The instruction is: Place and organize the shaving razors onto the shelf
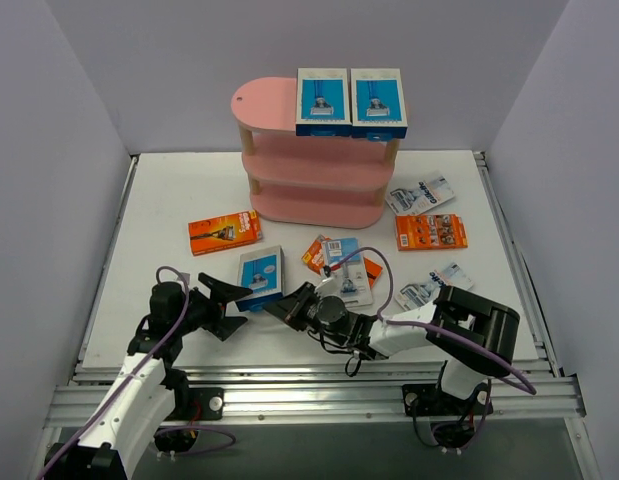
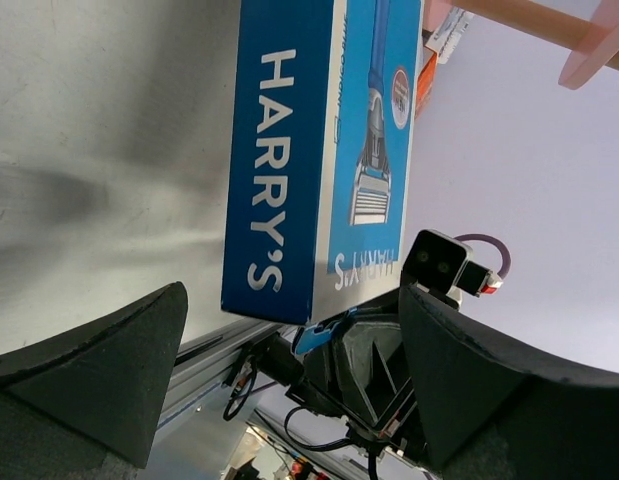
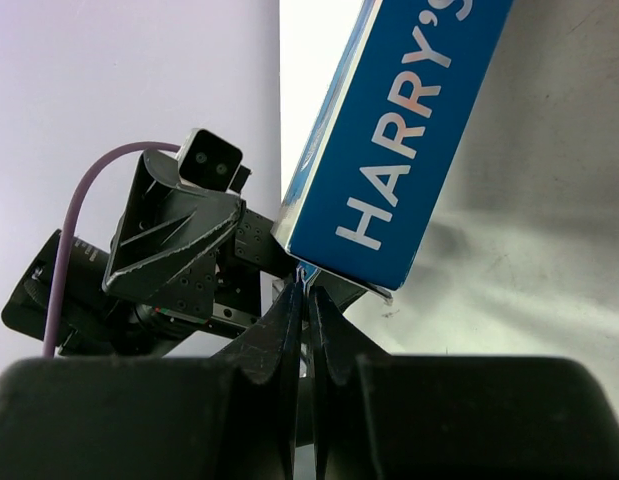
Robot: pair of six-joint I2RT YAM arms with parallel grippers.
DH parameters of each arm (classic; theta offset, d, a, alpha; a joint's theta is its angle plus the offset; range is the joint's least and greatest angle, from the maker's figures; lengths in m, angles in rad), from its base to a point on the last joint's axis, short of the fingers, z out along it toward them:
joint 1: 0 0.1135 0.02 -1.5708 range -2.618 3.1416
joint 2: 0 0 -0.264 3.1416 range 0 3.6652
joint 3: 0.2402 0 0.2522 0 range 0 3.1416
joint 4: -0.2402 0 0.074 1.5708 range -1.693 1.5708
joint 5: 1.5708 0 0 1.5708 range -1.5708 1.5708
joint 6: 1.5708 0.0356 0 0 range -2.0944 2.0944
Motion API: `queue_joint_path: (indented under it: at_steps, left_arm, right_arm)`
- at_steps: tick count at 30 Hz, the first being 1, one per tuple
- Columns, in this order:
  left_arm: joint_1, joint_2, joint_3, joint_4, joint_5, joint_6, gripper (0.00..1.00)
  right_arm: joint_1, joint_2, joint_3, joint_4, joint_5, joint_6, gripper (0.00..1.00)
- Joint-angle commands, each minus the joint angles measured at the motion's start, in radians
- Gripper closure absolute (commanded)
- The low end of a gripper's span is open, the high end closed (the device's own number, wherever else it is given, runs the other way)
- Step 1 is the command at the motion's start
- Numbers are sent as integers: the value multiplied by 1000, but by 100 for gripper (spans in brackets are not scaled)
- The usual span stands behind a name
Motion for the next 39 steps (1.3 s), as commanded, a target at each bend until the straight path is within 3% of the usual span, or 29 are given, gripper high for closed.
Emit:
queue_joint_path:
  at_steps: [1, 7, 9, 12, 23, 35, 38, 39]
  left_arm:
    - [-3, 9, 10, 61, -25, 12, 4]
    - [-2, 21, 36, 58, -50, 33, 0]
    - [-3, 18, 39, 56, -59, 36, 10]
    - [-2, 9, 40, 50, -65, 38, 17]
    - [-3, -49, 36, 23, -85, 21, 31]
    - [-2, -52, 28, 32, -74, 22, 53]
    - [-3, -60, 30, 29, -73, 24, 62]
    - [-3, -61, 30, 26, -71, 25, 69]
  right_arm:
    - [17, 7, 19, 92, 3, 19, 100]
    - [37, 24, -4, 135, 9, 36, 100]
    - [43, 26, -10, 140, 11, 41, 100]
    - [49, 26, -17, 143, 19, 44, 100]
    - [69, 90, -70, 250, 25, 88, 100]
    - [71, 107, -57, 259, 19, 90, 100]
    - [71, 109, -60, 262, 19, 90, 100]
    - [71, 113, -62, 265, 19, 92, 100]
